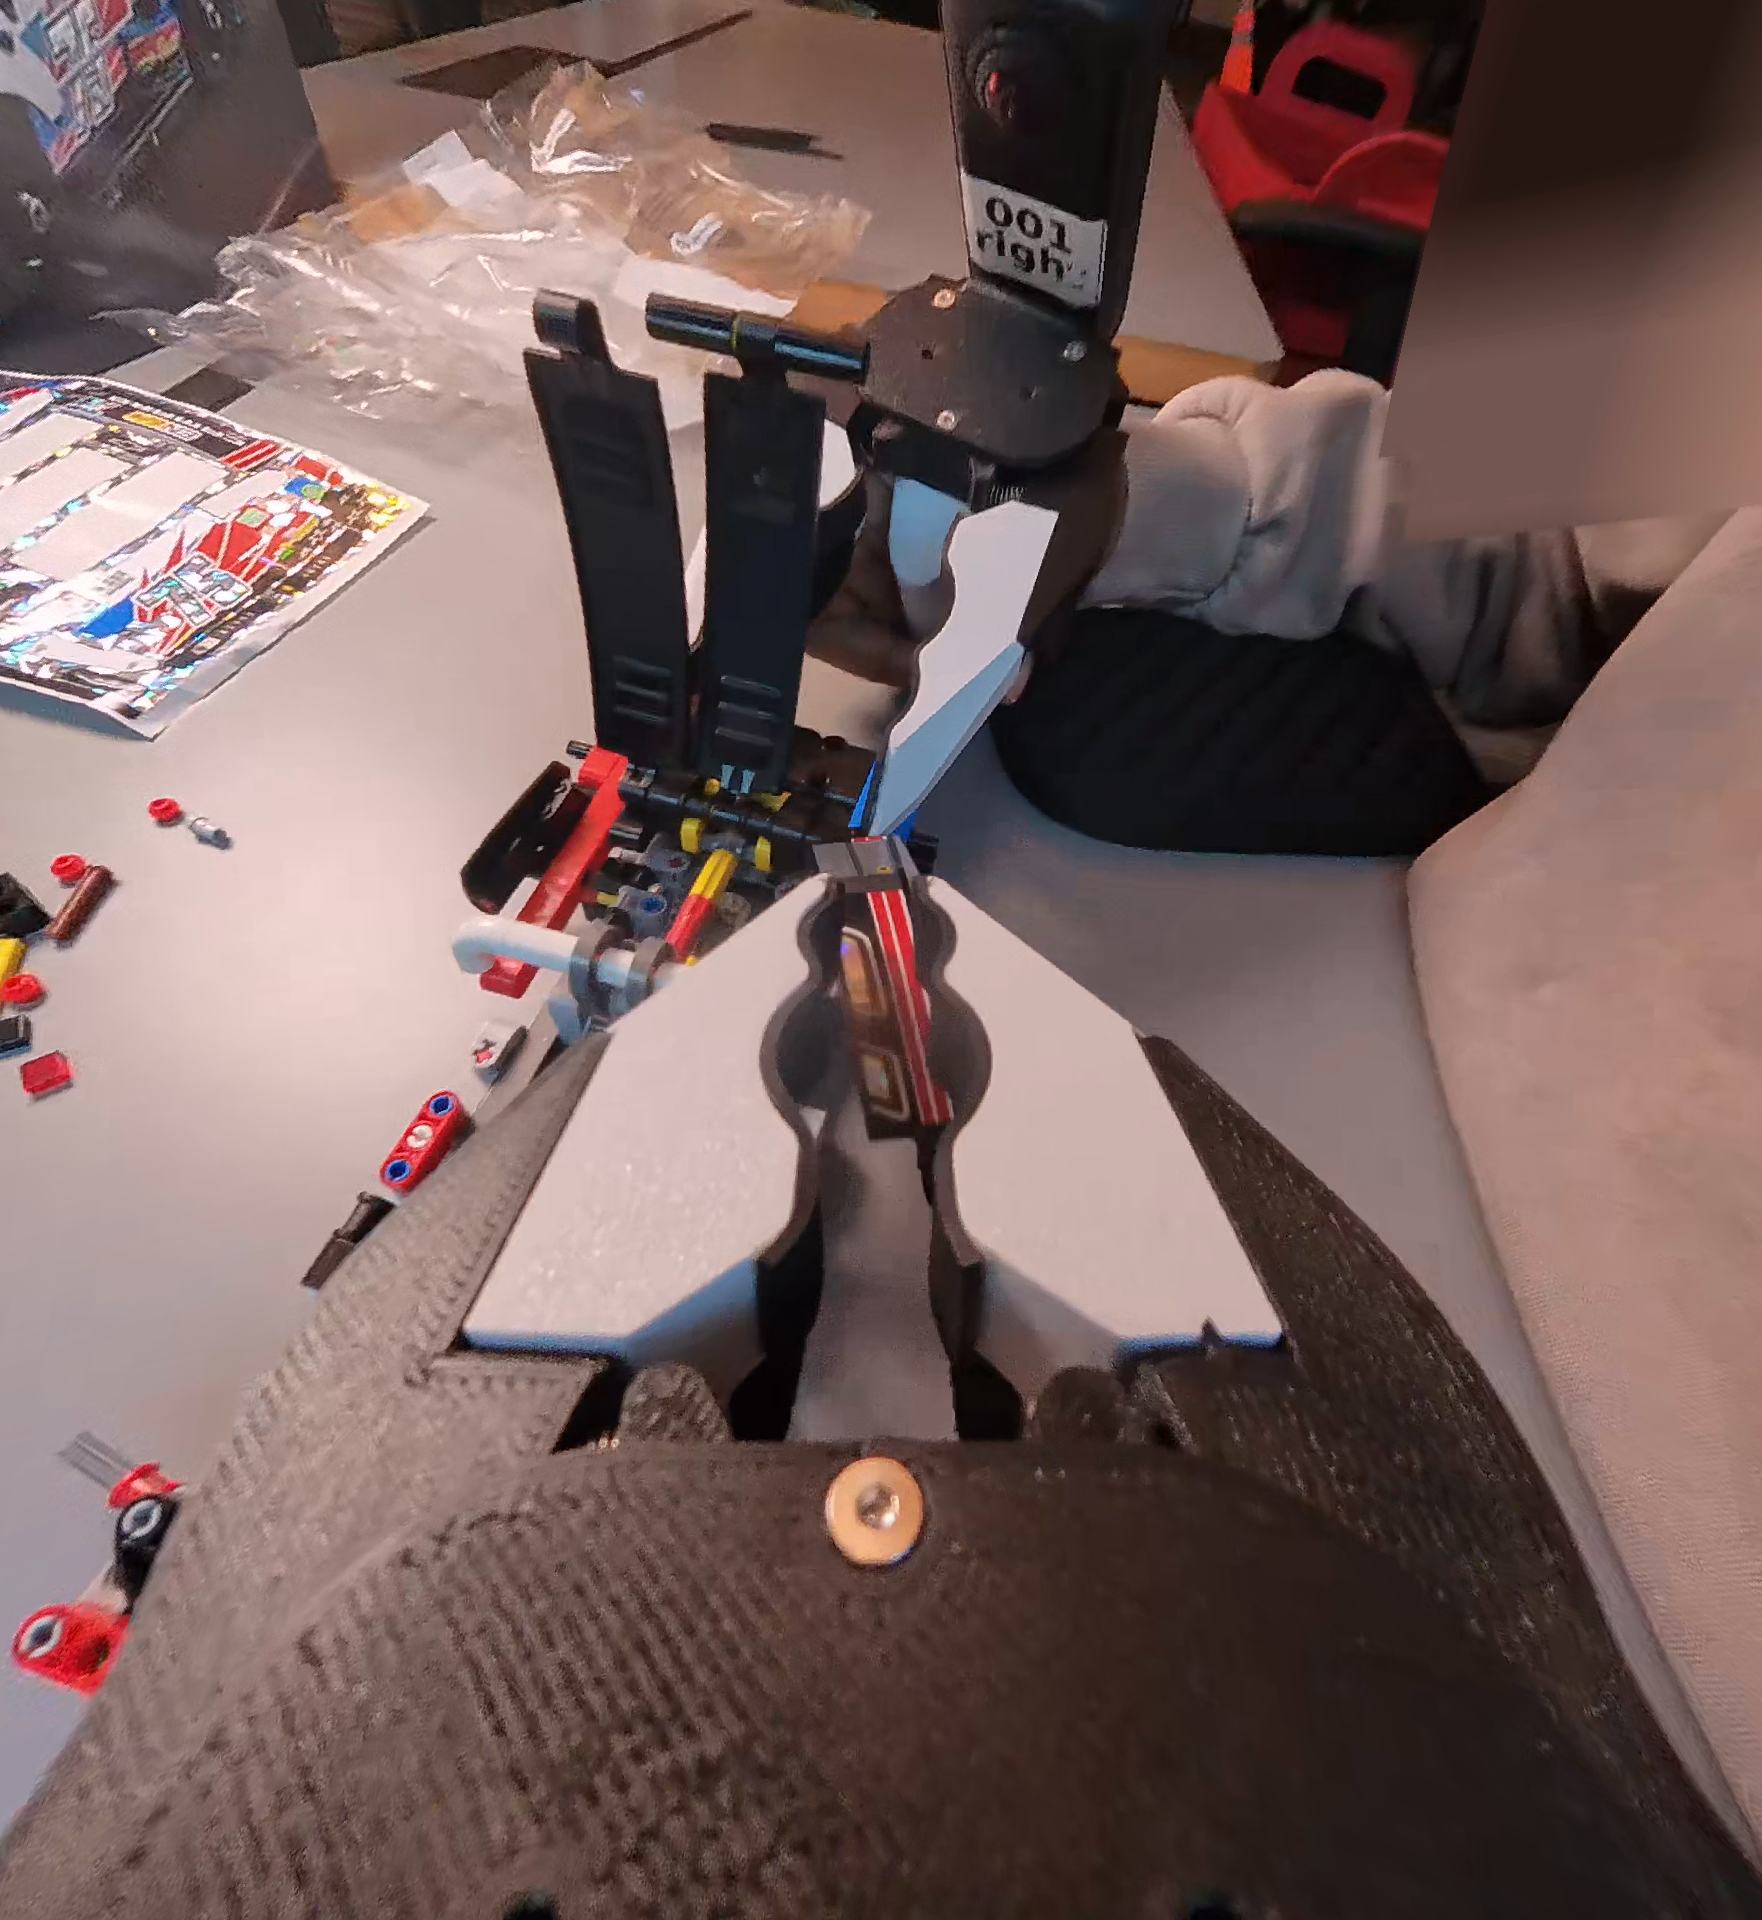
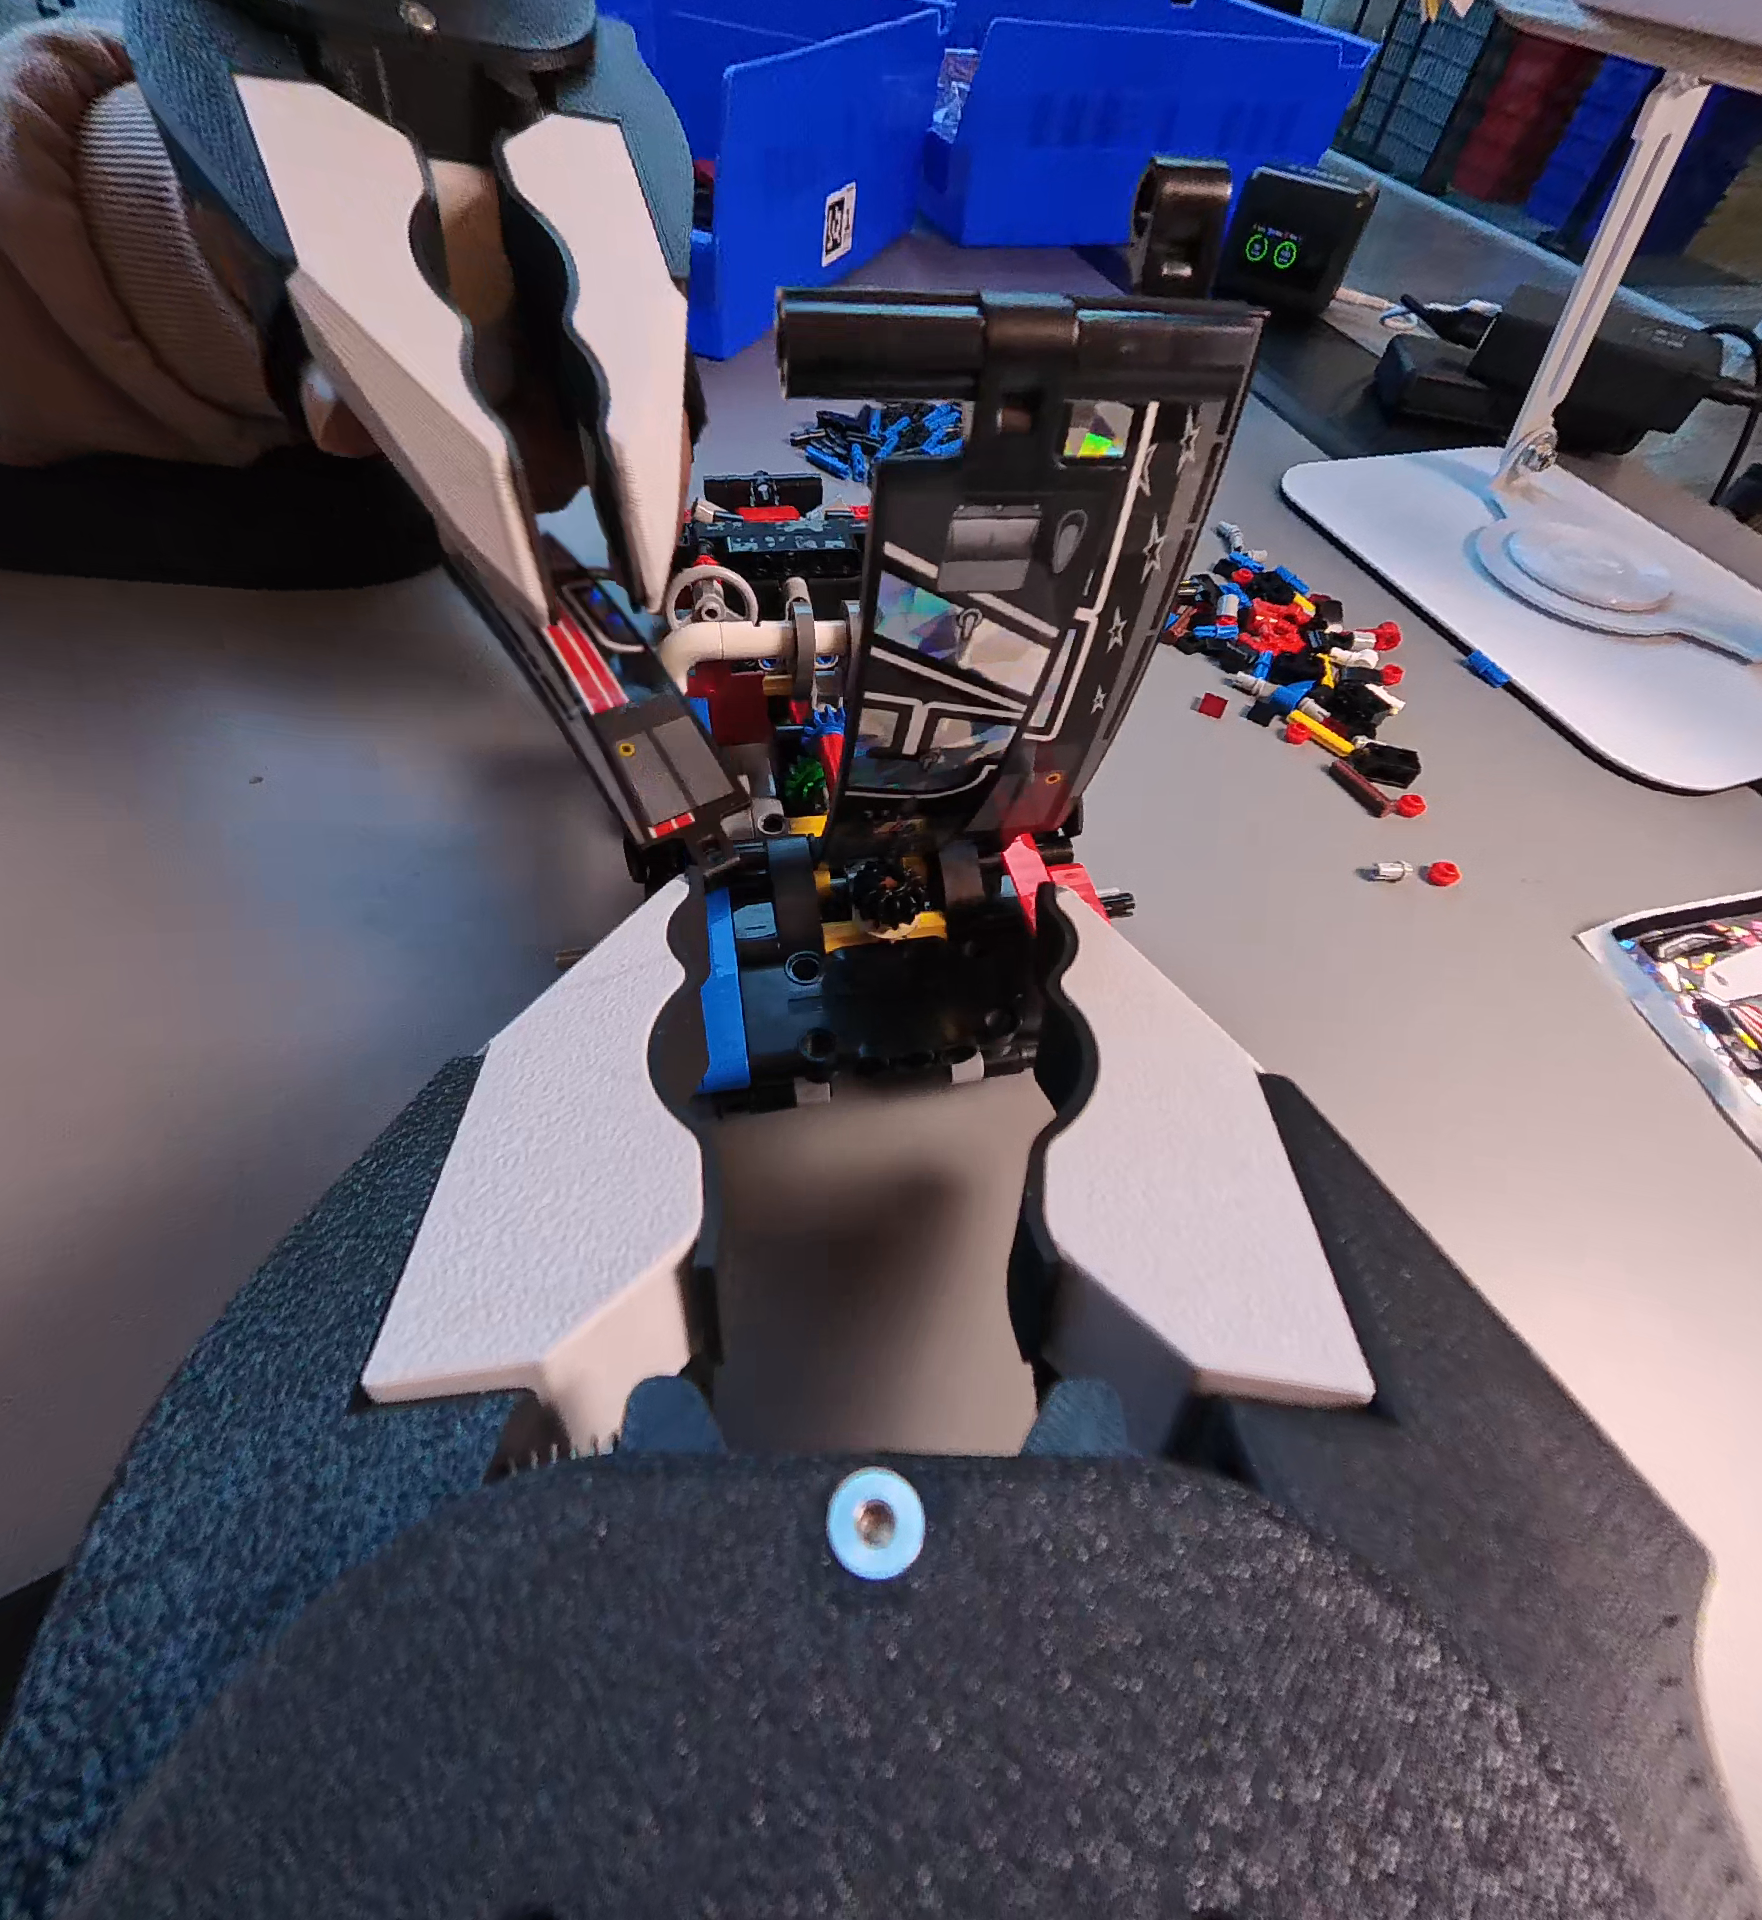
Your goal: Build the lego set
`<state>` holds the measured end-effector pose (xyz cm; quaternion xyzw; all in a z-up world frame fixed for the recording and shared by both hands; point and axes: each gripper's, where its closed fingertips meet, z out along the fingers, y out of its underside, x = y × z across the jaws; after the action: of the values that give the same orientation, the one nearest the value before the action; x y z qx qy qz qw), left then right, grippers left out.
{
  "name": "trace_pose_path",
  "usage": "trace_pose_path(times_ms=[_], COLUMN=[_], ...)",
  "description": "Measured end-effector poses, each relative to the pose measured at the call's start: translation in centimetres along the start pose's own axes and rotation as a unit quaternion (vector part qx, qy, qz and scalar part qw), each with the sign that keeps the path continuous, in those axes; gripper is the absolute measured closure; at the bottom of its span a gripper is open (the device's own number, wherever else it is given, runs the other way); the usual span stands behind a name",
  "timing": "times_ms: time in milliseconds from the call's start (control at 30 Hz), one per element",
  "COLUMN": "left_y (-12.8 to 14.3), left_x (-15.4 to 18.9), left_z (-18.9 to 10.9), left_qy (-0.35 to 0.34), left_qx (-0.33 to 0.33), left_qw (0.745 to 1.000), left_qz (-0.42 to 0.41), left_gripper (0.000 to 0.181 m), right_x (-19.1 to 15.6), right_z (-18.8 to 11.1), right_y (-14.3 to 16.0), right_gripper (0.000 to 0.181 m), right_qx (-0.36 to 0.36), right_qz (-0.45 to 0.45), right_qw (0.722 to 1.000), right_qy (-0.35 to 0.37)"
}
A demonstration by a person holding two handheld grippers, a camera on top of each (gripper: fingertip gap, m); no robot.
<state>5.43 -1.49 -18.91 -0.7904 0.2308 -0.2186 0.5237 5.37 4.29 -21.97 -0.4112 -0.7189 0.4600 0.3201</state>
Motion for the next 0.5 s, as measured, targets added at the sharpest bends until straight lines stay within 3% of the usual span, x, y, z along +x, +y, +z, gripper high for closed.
trace_pose_path(times_ms=[133, 233, 400, 500], left_y=[-0.6, 0.8, 3.5, 4.2], left_x=[0.6, 1.1, 0.9, 0.6], left_z=[-0.6, -0.9, -0.8, -0.6], left_qy=[0.013, 0.008, -0.062, -0.080], left_qx=[0.001, -0.060, -0.138, -0.156], left_qw=[1.000, 0.998, 0.988, 0.984], left_qz=[-0.008, -0.004, 0.025, 0.031], left_gripper=[0.131, 0.123, 0.136, 0.155], right_x=[0.1, 0.1, 0.1, 0.1], right_z=[0.0, 0.0, 0.0, 0.0], right_y=[0.0, 0.1, 0.1, 0.1], right_gripper=[0.120, 0.120, 0.121, 0.121], right_qx=[0.000, -0.001, -0.001, -0.001], right_qz=[0.004, 0.005, 0.007, 0.006], right_qw=[1.000, 1.000, 1.000, 1.000], right_qy=[0.002, 0.003, 0.002, 0.001])
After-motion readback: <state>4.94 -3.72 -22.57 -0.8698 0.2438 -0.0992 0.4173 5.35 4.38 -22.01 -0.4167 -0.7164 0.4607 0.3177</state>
